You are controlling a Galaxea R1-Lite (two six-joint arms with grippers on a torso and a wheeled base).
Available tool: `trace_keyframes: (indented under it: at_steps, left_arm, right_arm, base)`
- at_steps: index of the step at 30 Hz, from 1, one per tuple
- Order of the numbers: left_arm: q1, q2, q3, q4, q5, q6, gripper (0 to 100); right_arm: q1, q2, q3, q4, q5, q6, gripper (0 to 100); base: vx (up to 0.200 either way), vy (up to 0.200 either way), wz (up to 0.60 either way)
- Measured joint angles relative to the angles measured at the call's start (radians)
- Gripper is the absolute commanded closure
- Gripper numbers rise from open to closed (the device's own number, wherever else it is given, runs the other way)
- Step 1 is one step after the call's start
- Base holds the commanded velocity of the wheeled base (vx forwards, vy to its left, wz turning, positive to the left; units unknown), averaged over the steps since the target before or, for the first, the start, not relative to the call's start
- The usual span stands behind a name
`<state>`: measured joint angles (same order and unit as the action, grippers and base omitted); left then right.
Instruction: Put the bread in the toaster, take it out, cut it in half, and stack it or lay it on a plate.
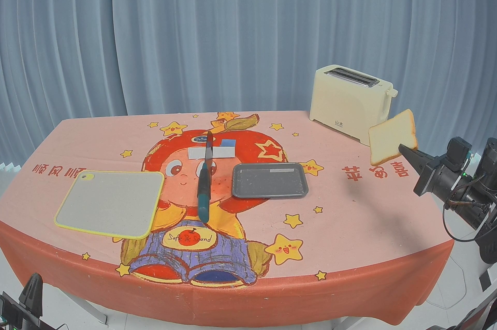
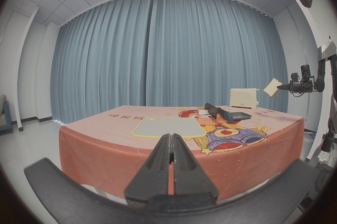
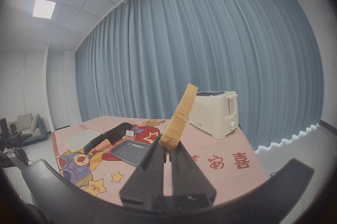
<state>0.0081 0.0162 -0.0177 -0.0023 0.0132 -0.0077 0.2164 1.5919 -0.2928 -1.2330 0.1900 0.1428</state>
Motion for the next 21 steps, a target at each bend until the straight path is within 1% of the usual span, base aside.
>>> trace_keyframes:
  at_steps: [21]
  left_arm:
    - [0.0, 0.0, 0.0, 0.0, 0.0, 0.0, 100]
  right_arm:
    - [-0.001, 0.02, 0.003, -0.003, 0.001, 0.0, 100]
  base:
    - [0.0, 0.0, 0.0]
